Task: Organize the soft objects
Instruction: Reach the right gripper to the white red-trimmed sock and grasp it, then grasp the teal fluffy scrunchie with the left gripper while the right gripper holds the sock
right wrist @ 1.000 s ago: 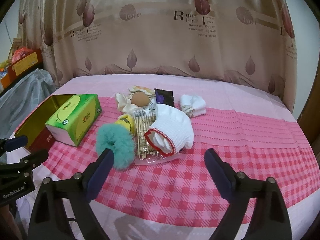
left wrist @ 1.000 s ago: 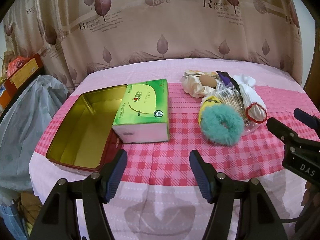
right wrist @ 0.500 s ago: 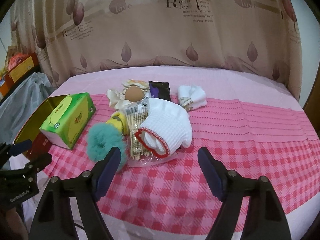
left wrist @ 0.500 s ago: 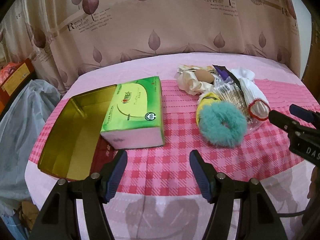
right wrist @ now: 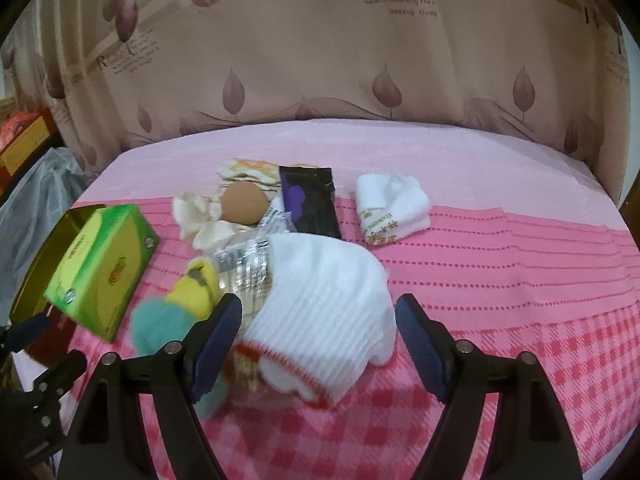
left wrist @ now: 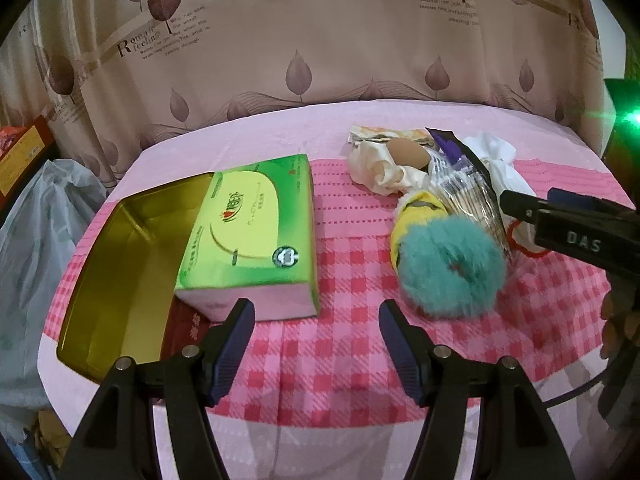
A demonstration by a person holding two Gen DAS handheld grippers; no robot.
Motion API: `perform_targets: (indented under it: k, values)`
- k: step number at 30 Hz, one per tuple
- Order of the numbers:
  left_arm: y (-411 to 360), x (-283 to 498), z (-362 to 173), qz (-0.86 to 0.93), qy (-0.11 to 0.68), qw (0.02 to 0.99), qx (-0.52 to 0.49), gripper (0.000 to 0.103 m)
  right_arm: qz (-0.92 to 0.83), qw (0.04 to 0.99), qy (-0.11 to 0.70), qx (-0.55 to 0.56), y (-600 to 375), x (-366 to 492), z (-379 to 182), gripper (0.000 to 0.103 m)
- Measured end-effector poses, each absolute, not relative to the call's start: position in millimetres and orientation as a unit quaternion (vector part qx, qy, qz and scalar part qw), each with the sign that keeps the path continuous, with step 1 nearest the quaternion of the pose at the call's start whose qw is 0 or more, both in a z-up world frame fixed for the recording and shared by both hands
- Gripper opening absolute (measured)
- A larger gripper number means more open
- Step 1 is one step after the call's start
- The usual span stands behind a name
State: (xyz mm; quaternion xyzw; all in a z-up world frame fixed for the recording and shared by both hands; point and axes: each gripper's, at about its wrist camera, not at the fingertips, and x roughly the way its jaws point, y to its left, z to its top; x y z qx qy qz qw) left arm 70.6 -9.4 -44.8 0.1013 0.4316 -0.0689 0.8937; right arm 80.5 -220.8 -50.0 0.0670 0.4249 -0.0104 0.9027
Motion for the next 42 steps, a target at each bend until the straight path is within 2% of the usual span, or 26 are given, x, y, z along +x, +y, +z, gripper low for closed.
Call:
perform_targets:
  k: [3, 5, 14, 24, 40, 41, 42]
  values:
    - [-13, 79, -45, -0.077, 0.435, 0.892, 0.096, 0.066, -0.011, 0.899, 0.432, 0.072, -224, 88, -57, 0.071]
    - [-15, 82, -46, -0.085, 0.436, 0.891, 0.093, 0.066, -0.011, 0.897, 0.436, 0.068, -225, 90, -61, 0.059]
    - [-33, 85, -52, -0.123, 0.438, 0.885, 0.096, 0.066, -0.016, 0.905, 0.420, 0.064, -232, 78, -61, 0.033]
    - [-55, 84, -57, -0.178, 0.450, 0.870, 0.095, 0.066, -0.016, 0.917, 0.394, 0.064, -231, 40, -32, 0.032]
    - [-70, 113, -80, -0.203, 0.476, 0.851, 0.089, 0.065, -0.004, 0.919, 0.385, 0.085, -235, 24, -27, 0.032]
    - [-69, 113, -80, -0.206, 0.476, 0.851, 0.088, 0.051, -0.005, 0.920, 0.383, 0.087, -235, 24, -26, 0.032]
    - [-69, 111, -79, -0.211, 0.476, 0.849, 0.086, 0.030, -0.005, 0.920, 0.383, 0.087, -236, 23, -25, 0.032]
